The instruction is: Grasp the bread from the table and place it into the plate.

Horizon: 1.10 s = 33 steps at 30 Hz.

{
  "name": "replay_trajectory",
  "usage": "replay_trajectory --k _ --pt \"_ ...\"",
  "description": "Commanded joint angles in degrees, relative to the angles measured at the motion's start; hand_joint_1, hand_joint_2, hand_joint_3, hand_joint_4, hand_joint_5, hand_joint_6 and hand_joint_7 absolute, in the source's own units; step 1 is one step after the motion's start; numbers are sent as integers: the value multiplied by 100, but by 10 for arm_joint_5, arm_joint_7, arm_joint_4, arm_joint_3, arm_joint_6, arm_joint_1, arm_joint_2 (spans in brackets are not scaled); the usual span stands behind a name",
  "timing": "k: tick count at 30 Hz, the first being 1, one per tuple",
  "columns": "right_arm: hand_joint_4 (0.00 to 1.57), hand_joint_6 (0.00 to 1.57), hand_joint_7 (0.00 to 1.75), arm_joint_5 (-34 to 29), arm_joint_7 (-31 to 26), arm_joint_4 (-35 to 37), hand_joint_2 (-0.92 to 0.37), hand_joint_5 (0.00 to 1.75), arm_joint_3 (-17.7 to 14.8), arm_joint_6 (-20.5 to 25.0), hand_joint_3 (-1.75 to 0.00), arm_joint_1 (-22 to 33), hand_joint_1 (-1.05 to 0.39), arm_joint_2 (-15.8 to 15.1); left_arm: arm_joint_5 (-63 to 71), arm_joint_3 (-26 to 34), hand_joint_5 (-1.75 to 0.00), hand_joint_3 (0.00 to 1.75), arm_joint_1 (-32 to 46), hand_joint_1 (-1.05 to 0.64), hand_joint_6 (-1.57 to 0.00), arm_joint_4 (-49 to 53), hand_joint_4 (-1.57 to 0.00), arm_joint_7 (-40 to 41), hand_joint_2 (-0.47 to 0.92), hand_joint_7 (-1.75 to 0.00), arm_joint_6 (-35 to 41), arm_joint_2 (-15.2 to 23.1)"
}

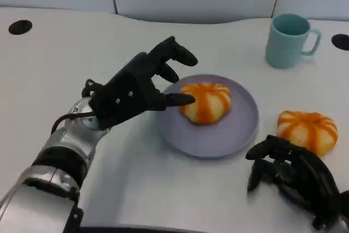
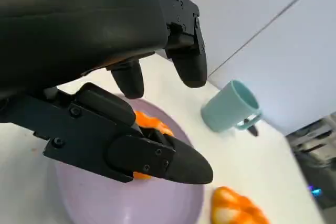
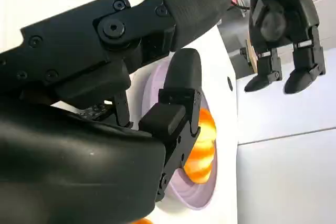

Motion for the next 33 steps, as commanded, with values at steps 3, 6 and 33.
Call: replay_trajectory --k 3,6,33 --pt "63 74 103 -12 -17 14 -92 160 4 11 -7 14 -56 -7 -113 84 -148 14 52 -72 -26 -39 -19 -99 92 -92 33 2" --pt "63 75 103 -12 -20 15 -92 159 4 13 -7 14 -56 -8 -154 114 -147 16 76 -69 -29 -60 -22 -135 92 -88 45 2" --pt "64 72 107 -18 -32 -2 -92 160 15 9 -12 20 -55 -12 -461 263 -160 1 381 -72 -41 -458 -51 -208 92 -132 360 -60"
